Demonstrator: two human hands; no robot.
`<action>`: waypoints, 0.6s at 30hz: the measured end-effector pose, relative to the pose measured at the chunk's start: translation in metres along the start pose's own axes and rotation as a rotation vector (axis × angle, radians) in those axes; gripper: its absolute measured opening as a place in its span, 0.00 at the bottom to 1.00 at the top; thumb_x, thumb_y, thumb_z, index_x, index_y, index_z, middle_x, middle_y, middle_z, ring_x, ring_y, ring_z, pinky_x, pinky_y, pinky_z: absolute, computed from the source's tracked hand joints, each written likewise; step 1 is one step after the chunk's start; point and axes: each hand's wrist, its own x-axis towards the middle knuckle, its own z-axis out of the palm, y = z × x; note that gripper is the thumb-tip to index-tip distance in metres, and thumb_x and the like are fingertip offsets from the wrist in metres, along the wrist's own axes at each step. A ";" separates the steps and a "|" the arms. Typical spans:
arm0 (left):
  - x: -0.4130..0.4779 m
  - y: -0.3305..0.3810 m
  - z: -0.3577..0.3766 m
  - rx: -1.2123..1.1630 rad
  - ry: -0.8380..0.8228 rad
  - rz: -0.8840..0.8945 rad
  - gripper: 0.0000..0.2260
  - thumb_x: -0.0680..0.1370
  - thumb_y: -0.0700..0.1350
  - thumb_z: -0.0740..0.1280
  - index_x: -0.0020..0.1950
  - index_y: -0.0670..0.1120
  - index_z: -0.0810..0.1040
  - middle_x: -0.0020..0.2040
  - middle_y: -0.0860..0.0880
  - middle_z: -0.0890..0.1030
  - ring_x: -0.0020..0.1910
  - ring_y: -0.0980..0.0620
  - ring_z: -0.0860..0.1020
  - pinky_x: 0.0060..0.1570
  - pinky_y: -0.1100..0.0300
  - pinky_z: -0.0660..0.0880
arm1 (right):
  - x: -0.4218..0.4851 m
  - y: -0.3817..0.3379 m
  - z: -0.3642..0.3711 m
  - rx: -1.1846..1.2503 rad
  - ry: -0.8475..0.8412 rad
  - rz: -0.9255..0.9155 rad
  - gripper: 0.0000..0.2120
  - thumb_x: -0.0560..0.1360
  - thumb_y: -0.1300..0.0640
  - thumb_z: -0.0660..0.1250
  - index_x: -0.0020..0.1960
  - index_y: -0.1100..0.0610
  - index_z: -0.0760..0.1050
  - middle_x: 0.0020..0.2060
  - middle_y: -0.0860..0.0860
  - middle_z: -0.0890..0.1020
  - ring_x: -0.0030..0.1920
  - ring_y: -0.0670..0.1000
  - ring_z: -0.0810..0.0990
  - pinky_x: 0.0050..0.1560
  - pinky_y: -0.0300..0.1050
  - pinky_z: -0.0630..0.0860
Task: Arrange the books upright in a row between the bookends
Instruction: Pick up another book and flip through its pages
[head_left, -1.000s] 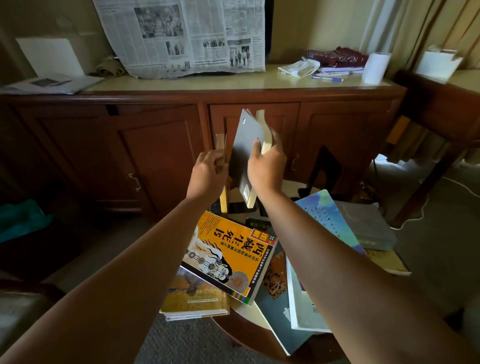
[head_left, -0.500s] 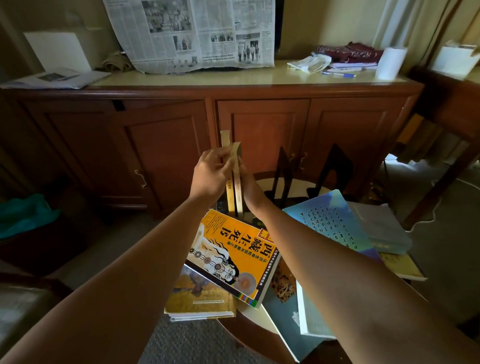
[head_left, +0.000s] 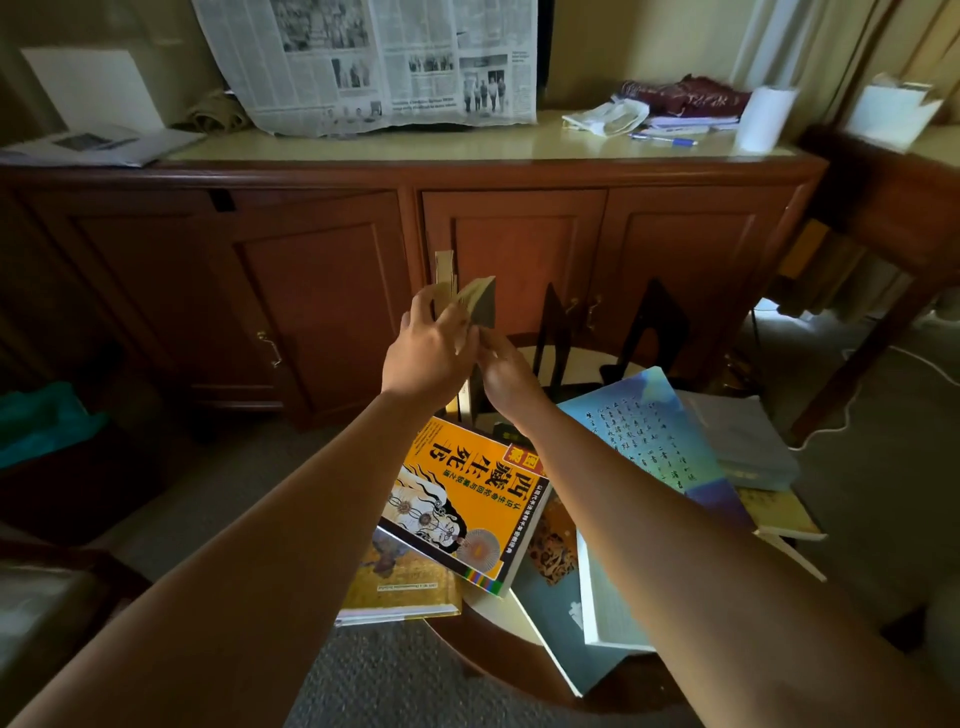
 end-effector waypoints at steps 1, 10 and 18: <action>-0.001 0.002 -0.002 0.032 -0.031 -0.003 0.13 0.82 0.51 0.67 0.63 0.46 0.79 0.73 0.42 0.69 0.65 0.36 0.75 0.45 0.43 0.83 | -0.005 0.001 -0.003 -0.065 0.030 0.030 0.16 0.86 0.50 0.56 0.70 0.50 0.73 0.62 0.49 0.80 0.62 0.54 0.79 0.62 0.55 0.77; -0.003 0.034 -0.006 0.352 -0.173 -0.170 0.23 0.83 0.51 0.61 0.78 0.49 0.65 0.82 0.37 0.55 0.81 0.32 0.55 0.74 0.27 0.56 | -0.078 -0.011 -0.052 -0.373 0.099 -0.006 0.20 0.84 0.57 0.63 0.75 0.57 0.69 0.71 0.54 0.76 0.70 0.54 0.74 0.59 0.39 0.68; -0.036 0.093 0.019 0.111 -0.020 0.161 0.18 0.76 0.40 0.65 0.65 0.40 0.79 0.62 0.36 0.79 0.63 0.31 0.77 0.65 0.39 0.69 | -0.142 0.011 -0.093 -1.018 0.391 0.232 0.28 0.77 0.43 0.67 0.73 0.53 0.68 0.73 0.57 0.70 0.77 0.62 0.61 0.73 0.69 0.56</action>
